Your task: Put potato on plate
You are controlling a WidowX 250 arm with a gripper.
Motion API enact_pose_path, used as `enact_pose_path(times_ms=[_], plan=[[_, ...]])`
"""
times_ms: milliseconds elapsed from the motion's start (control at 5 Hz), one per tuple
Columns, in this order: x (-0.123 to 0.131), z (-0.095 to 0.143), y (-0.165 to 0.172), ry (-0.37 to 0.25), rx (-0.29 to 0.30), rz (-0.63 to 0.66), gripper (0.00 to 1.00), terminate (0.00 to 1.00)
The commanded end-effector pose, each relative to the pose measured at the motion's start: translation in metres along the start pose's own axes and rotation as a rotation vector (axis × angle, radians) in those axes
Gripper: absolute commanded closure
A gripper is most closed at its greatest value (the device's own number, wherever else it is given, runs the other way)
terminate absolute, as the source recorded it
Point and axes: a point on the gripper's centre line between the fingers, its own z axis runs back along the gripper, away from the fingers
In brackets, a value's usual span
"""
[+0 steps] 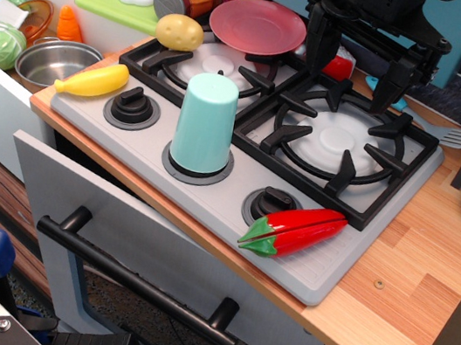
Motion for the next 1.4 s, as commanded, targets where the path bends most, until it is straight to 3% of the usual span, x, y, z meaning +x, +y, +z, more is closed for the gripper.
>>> enact_pose_path(times_ms=[0,200,400,600,1200], plan=[[0.000,0.000,0.000,0.000,0.000,0.000,0.00,0.00],[0.016,0.013,0.031,0.016,0.032,-0.066,0.00,0.00],[0.032,0.026,0.067,0.021,0.105,-0.104,0.00,0.00],[0.038,0.023,0.101,0.050,0.139,-0.077,0.00,0.00],[0.039,-0.001,0.185,-0.108,0.273,-0.232,0.00,0.00]])
